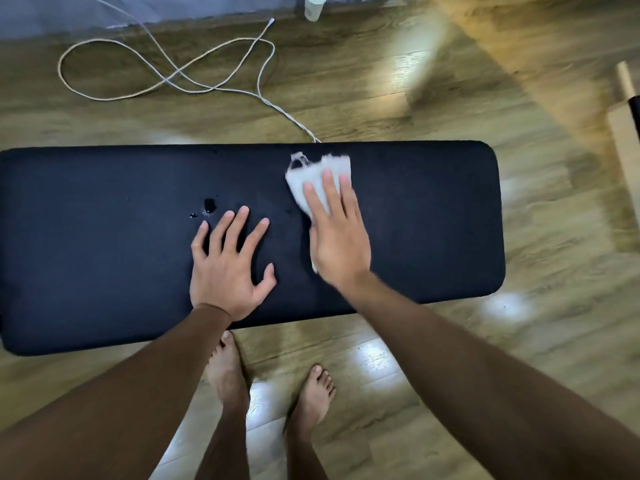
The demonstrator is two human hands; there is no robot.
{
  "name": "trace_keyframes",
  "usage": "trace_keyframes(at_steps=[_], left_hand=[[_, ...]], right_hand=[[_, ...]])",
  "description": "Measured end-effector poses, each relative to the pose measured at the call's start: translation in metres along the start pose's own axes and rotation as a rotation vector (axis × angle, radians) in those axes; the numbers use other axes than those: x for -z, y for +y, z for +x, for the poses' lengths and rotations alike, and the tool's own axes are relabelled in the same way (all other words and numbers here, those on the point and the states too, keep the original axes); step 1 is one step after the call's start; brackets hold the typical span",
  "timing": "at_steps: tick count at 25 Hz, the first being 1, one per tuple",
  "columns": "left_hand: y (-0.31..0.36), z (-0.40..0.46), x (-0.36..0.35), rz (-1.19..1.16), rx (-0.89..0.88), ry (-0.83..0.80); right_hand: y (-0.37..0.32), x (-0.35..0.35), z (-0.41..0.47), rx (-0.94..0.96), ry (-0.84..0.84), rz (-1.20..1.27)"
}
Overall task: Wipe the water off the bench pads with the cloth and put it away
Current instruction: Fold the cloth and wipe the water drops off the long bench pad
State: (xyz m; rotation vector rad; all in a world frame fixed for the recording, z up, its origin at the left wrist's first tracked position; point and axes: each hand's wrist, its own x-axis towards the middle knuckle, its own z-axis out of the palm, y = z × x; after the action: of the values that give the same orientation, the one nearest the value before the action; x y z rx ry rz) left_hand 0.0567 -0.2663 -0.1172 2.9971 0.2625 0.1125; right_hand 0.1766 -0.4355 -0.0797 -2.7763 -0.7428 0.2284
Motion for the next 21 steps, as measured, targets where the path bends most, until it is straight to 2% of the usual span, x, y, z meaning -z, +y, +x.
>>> trace_keyframes(at_steps=[3,6,9,15,18,21], left_hand=[[0.000,0.000,0.000,0.001,0.008,-0.016],[0.001,0.000,0.002,-0.016,0.018,-0.017],[0.000,0.000,0.001,-0.026,0.013,-0.021],[0.000,0.000,0.001,-0.014,0.006,-0.007],[0.000,-0.001,-0.001,-0.008,-0.001,0.000],[-0.001,0.000,-0.001,-0.030,0.001,-0.011]], right_hand=[[-0.004,-0.013,-0.089,0.025,-0.011,-0.030],[-0.006,-0.017,-0.121,0.028,-0.042,-0.022],[-0.010,-0.012,-0.084,0.042,-0.051,-0.017],[-0.024,0.002,0.082,0.064,-0.082,-0.024],[-0.031,-0.003,0.089,0.041,-0.056,-0.056],[-0.028,-0.005,0.053,0.044,-0.037,-0.044]])
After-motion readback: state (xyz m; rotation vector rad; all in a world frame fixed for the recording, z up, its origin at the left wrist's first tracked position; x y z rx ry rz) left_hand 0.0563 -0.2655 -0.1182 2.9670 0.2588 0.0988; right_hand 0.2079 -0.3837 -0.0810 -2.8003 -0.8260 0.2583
